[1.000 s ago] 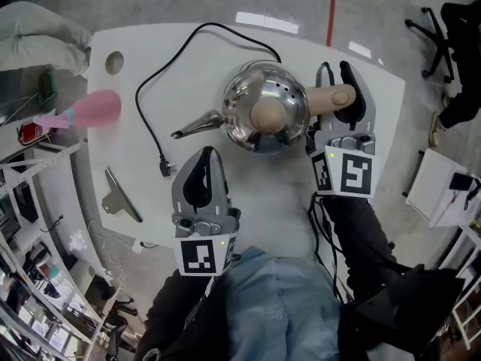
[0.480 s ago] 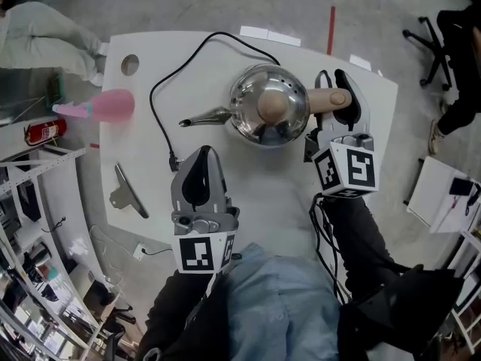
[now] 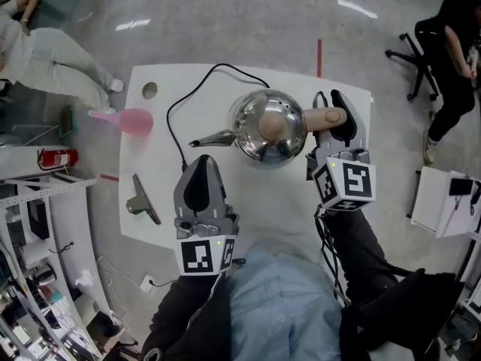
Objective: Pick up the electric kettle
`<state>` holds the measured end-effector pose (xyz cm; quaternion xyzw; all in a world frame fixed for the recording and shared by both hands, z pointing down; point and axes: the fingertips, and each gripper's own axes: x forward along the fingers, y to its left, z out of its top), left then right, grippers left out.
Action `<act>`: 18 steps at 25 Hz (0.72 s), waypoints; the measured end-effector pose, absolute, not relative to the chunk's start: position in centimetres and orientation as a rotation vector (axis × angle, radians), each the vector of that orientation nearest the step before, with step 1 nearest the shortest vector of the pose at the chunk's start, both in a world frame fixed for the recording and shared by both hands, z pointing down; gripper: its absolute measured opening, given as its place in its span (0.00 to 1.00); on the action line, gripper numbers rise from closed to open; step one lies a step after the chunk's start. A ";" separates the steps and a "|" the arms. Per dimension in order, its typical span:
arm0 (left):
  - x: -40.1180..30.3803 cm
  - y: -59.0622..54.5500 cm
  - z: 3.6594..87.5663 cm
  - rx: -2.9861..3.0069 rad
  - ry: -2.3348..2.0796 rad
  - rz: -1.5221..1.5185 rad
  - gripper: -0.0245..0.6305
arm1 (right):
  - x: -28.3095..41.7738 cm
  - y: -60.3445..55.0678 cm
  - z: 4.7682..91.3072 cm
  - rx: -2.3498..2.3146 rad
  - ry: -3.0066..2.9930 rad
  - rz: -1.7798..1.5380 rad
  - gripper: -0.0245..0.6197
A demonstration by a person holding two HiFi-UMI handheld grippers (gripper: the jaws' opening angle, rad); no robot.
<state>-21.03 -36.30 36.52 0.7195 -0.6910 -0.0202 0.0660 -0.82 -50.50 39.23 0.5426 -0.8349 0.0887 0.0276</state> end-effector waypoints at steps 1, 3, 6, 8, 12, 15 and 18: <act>-20.8 -35.9 35.9 2.183 -2.079 -0.076 0.04 | -0.3 -49.8 38.6 1.691 -2.565 0.268 0.25; -20.4 -34.9 34.7 2.188 -2.070 -0.103 0.04 | 0.7 -48.3 37.5 1.714 -2.527 0.256 0.25; -19.6 -33.9 32.7 2.229 -2.057 -0.156 0.04 | 2.7 -45.9 36.5 1.751 -2.473 0.234 0.25; -18.5 -32.8 31.4 2.277 -2.040 -0.163 0.04 | 4.1 -43.9 36.4 1.779 -2.449 0.256 0.25; -16.1 -30.7 28.6 2.380 -1.990 -0.198 0.04 | 6.7 -40.8 36.4 1.845 -2.415 0.319 0.25; -15.0 -29.8 27.1 2.442 -1.957 -0.217 0.04 | 7.4 -39.7 35.8 1.875 -2.377 0.278 0.25; -14.5 -29.1 25.9 2.474 -1.947 -0.239 0.04 | 7.7 -38.6 35.1 1.886 -2.373 0.266 0.25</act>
